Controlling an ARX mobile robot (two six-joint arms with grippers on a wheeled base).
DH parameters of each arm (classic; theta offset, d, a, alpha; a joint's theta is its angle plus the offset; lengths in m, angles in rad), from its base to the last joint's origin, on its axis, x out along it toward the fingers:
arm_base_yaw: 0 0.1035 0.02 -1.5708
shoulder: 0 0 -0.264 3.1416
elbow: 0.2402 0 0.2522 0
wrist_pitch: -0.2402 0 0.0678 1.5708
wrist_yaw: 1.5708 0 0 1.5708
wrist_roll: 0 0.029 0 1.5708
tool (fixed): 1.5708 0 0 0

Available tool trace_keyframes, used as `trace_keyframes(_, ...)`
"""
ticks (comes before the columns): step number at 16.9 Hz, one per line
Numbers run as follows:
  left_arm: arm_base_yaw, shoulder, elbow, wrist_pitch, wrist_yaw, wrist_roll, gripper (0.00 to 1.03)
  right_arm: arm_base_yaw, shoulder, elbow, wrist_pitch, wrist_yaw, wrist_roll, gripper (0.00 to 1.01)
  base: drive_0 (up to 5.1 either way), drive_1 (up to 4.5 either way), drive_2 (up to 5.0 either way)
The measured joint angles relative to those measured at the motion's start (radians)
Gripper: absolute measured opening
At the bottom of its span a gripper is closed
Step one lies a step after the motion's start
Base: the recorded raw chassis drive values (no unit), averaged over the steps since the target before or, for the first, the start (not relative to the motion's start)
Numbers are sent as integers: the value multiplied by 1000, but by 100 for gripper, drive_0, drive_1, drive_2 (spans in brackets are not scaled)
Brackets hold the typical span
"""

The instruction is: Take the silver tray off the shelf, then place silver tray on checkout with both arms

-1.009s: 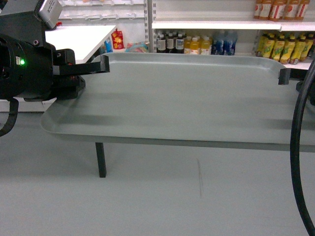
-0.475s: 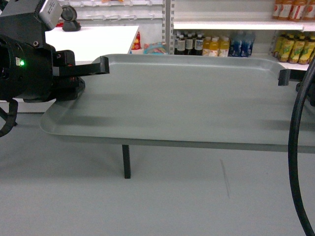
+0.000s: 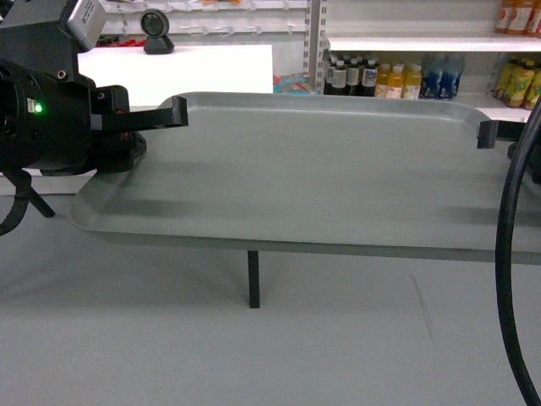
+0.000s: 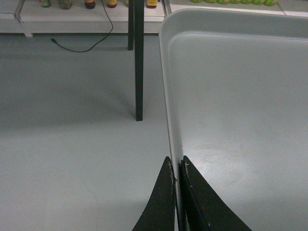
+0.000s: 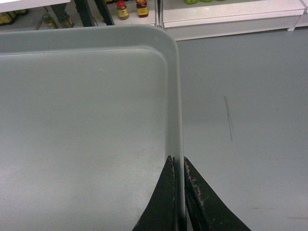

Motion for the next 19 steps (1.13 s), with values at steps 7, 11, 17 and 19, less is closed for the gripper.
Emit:
trace_keyframes(7,0,0,0,-1,0,0,3,0,0,0,0,0,0,3,-500,236,236)
trace_keyframes(11,1,0,0,-4,0,0,3,0,0,0,2,-1,0,3,-492,244,244)
trace_keyframes(17,-1,0,0,0,0,0,3,0,0,0,3,2,0,3,-487,249,249)
trace_keyframes(19,0,0,0,-2,0,0,3,0,0,0,-3,0,0,3,-488,248,248)
